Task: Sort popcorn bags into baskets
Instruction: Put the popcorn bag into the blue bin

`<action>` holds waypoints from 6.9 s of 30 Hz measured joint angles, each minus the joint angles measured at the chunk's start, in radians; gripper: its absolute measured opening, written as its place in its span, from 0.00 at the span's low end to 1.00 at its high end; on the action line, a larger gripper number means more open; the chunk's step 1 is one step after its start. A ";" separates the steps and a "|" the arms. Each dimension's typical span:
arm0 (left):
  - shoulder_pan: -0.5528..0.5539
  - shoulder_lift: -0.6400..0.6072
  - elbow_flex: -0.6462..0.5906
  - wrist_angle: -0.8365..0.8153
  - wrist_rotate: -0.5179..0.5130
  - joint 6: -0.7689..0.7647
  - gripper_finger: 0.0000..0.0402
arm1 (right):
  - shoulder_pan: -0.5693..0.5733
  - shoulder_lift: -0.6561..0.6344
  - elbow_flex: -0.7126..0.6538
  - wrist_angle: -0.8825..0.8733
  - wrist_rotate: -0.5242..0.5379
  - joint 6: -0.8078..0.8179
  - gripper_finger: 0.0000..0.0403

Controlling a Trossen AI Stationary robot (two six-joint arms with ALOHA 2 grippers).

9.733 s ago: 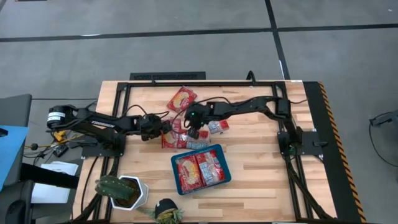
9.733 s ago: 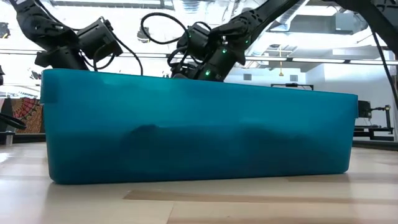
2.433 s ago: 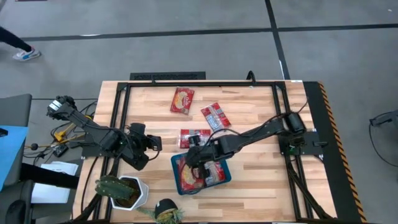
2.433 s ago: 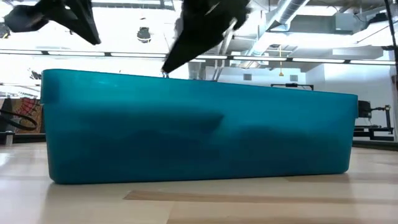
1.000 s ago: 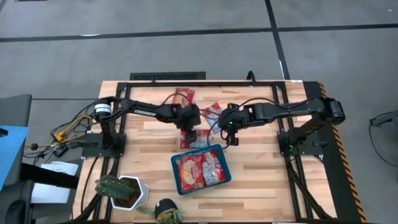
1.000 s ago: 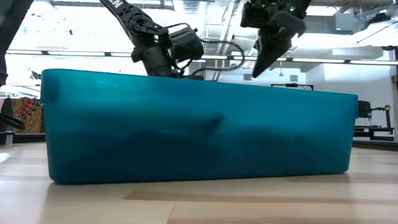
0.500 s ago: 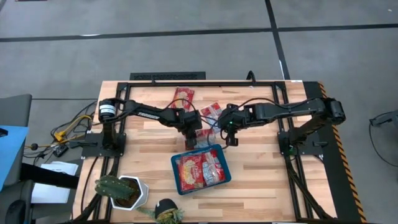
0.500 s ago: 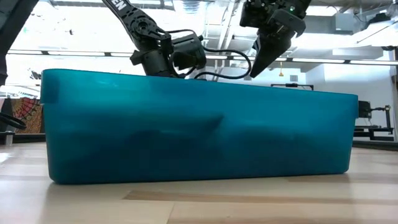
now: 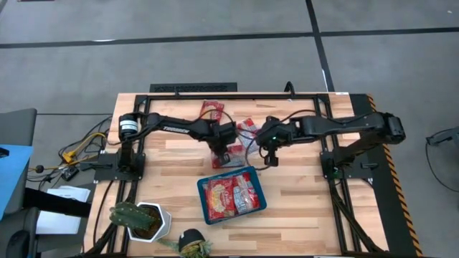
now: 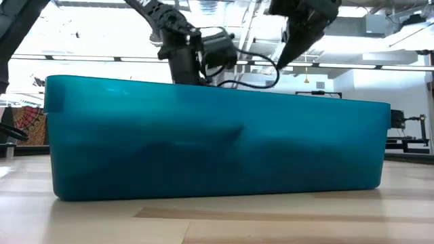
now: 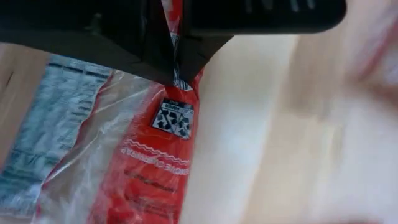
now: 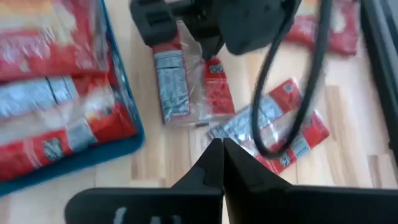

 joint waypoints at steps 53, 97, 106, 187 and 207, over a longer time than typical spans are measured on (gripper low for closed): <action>-0.349 0.079 0.611 -0.325 0.056 0.683 0.00 | -0.002 -0.390 0.000 -0.199 0.068 0.166 0.04; 0.067 -0.162 0.691 -0.442 -0.209 0.062 0.38 | -0.101 -0.389 -0.214 0.231 0.154 0.017 0.06; 0.203 -0.362 0.534 -0.438 -0.262 -0.043 0.18 | -0.296 -0.019 -0.192 0.700 -0.120 -0.078 0.03; 0.224 -0.415 0.460 -0.682 -0.236 -0.001 0.06 | -0.095 0.955 1.000 -0.252 -0.257 -0.183 0.03; 0.096 -0.445 0.396 -0.799 -0.108 0.180 0.66 | -0.209 0.309 0.998 -0.854 -0.256 -0.219 0.06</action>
